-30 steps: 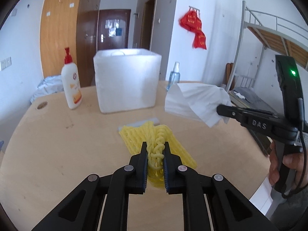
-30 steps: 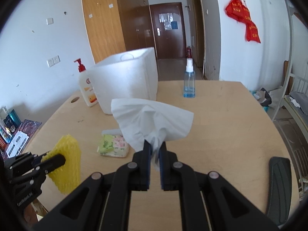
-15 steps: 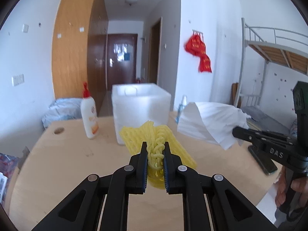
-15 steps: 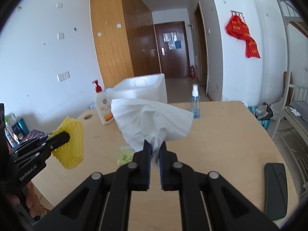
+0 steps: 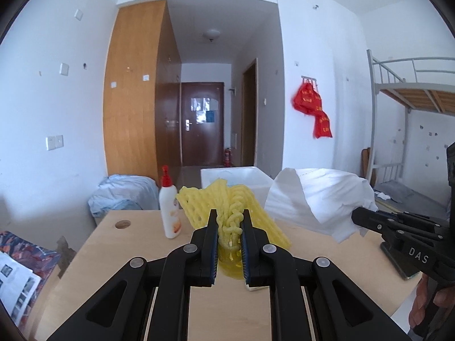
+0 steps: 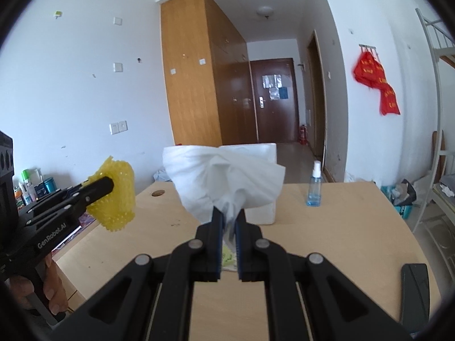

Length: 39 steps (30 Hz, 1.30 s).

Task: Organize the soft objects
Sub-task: 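Carry the fruit net with the left tool while the right tool carries the tissue to the box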

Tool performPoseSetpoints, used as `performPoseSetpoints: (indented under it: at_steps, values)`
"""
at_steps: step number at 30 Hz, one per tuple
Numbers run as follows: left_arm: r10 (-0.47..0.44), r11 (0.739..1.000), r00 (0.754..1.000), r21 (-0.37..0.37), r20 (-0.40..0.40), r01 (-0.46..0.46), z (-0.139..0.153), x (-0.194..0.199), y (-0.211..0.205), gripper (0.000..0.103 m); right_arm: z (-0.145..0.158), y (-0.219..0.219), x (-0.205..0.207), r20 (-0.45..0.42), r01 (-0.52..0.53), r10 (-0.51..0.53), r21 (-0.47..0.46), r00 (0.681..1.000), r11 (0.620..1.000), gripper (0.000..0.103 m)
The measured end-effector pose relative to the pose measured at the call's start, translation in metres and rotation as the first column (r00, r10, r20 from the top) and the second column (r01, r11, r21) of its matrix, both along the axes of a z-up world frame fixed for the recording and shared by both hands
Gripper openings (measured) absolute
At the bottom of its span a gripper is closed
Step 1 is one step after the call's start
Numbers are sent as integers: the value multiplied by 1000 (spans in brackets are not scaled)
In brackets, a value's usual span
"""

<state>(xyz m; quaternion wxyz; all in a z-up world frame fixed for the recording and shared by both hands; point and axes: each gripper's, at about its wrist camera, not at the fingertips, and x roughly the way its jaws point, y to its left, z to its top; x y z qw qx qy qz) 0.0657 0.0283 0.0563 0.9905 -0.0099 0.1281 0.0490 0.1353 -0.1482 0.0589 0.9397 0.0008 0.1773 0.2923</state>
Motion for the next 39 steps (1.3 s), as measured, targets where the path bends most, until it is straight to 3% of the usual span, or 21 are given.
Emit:
performPoseSetpoints:
  at_steps: [11, 23, 39]
  values:
    - [22, 1000, 999, -16, -40, -23, -11, 2, 11, 14, -4, 11, -3, 11, 27, -26, -40, 1000, 999, 10]
    - [25, 999, 999, -29, -23, -26, -9, 3, 19, 14, 2, 17, -5, 26, 30, -29, -37, 999, 999, 10]
    - [-12, 1000, 1000, -22, 8, 12, 25, 41, 19, 14, 34, 33, 37, 45, 59, -57, -26, 997, 998, 10]
